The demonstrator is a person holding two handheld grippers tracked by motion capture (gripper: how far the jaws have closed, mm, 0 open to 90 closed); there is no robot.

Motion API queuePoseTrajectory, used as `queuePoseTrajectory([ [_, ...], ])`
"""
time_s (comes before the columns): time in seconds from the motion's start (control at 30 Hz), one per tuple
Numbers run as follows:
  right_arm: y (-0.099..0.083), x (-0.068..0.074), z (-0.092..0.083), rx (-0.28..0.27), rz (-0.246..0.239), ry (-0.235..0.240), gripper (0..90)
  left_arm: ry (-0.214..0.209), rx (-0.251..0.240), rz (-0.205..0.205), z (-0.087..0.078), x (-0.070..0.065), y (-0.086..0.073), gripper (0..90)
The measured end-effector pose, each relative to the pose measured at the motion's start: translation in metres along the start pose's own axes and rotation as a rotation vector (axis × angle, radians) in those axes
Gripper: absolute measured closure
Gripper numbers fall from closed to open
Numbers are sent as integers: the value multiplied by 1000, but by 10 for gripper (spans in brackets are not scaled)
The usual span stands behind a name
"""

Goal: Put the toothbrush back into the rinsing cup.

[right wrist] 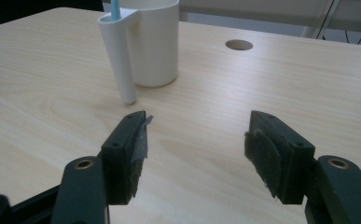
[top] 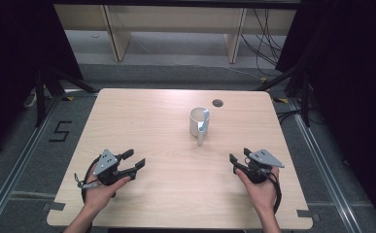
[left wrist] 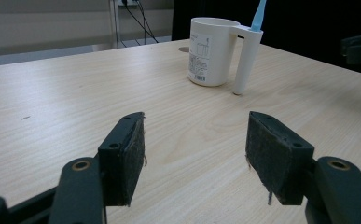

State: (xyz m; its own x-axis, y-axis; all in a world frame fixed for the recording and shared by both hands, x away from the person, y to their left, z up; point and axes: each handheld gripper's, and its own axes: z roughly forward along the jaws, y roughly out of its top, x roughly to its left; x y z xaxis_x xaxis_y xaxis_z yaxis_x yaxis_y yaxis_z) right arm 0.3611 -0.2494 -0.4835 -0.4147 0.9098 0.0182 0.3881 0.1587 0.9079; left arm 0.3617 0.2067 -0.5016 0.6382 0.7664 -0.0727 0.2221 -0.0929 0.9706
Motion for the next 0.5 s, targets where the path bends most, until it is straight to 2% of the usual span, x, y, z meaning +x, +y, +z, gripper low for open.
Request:
queuePoseTrajectory([
  [0.03,-3,2,-4,-4,13,-18,393,-3,-6,-12,1,0,-1,370],
  [0.07,-5,2,-7,-7,15,-9,393,-3,-6,-12,1,0,-1,370],
  [0.1,-7,0,-10,-6,-2,-5,393,5,5,-8,0,2,-2,370],
  [0.13,-10,2,-12,-8,30,1,393,5,4,-10,0,2,-2,370],
  [0.17,-13,2,-15,-9,31,-13,393,5,3,-11,0,3,-2,370],
  [0.2,-15,1,-18,-3,5,-23,393,5,3,-11,0,3,-2,370],
  [0.23,-19,1,-18,-16,21,-16,393,6,2,-11,0,4,-3,370],
  [0.27,-22,3,-21,1,47,-13,395,7,3,-12,-1,4,-3,370],
  [0.3,-24,1,-24,0,5,-28,398,9,4,-11,-1,5,-3,370],
  [0.33,-25,1,-26,0,1,-22,398,10,4,-11,-1,6,-4,370],
  [0.37,-27,2,-27,-7,28,-22,398,10,4,-11,-1,6,-4,370],
  [0.4,-28,3,-29,-8,35,-15,398,12,3,-13,-1,6,-4,370],
  [0.43,-29,3,-32,-6,26,-31,398,11,3,-14,-1,6,-4,370],
  [0.5,-31,4,-34,-10,12,-28,398,11,4,-15,-1,6,-5,370],
])
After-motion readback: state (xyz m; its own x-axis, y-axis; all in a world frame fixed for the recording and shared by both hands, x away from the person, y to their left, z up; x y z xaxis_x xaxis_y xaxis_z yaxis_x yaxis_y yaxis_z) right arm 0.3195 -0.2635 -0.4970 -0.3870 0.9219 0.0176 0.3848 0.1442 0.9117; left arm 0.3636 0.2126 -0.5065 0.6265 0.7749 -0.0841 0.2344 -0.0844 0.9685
